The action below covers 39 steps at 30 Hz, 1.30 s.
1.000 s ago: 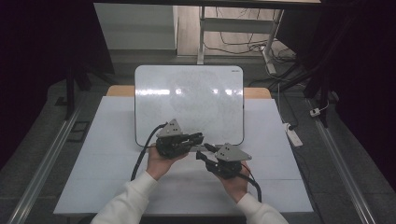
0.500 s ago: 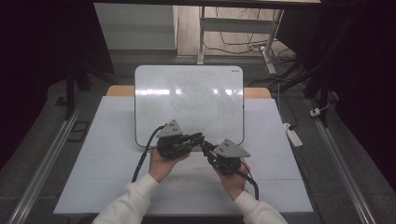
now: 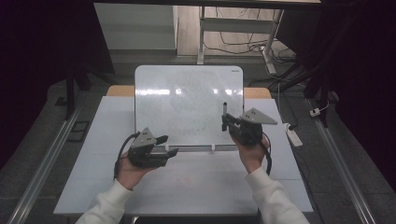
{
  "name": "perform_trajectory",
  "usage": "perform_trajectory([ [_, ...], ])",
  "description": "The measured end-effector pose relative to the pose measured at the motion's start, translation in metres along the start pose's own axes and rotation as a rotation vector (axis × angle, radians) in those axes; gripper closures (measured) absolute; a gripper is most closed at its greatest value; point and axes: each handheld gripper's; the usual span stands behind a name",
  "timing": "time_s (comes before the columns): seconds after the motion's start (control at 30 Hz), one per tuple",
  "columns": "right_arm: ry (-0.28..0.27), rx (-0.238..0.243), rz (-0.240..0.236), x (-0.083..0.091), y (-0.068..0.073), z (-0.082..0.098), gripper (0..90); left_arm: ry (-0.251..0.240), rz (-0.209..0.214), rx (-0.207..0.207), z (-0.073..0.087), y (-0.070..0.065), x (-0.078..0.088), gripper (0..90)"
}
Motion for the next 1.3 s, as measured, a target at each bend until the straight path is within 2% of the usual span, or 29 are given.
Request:
perform_trajectory([
  [0.23,0.039,-0.077,0.056,-0.023,-0.030,-0.033,80.7,0.046,-0.068,0.029,0.039,0.007,0.030,35.4],
  [0.33,0.065,-0.087,0.066,-0.033,-0.036,-0.045,80.7,0.061,-0.091,0.054,0.056,0.011,0.040,34.3],
  [0.47,0.121,-0.072,0.086,-0.046,-0.039,-0.057,80.7,0.074,-0.107,0.092,0.073,0.016,0.047,33.3],
  [0.67,0.184,-0.097,0.132,-0.063,-0.052,-0.063,80.7,0.080,-0.127,0.103,0.082,0.022,0.051,32.5],
  [0.9,0.248,-0.123,0.184,-0.089,-0.070,-0.060,80.6,0.077,-0.139,0.119,0.087,0.027,0.054,32.3],
  [1.0,0.251,-0.149,0.191,-0.098,-0.076,-0.060,80.6,0.077,-0.142,0.120,0.088,0.028,0.054,32.2],
  [1.3,0.238,-0.125,0.253,-0.113,-0.079,-0.058,80.4,0.078,-0.144,0.121,0.090,0.029,0.054,32.1],
])
Point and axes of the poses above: each handheld gripper's, and its own axes: x roughly backward along the jaws, z roughly out of its underside, y roughly to its left, and after that the axes turned 5 degrees about z, right-handed
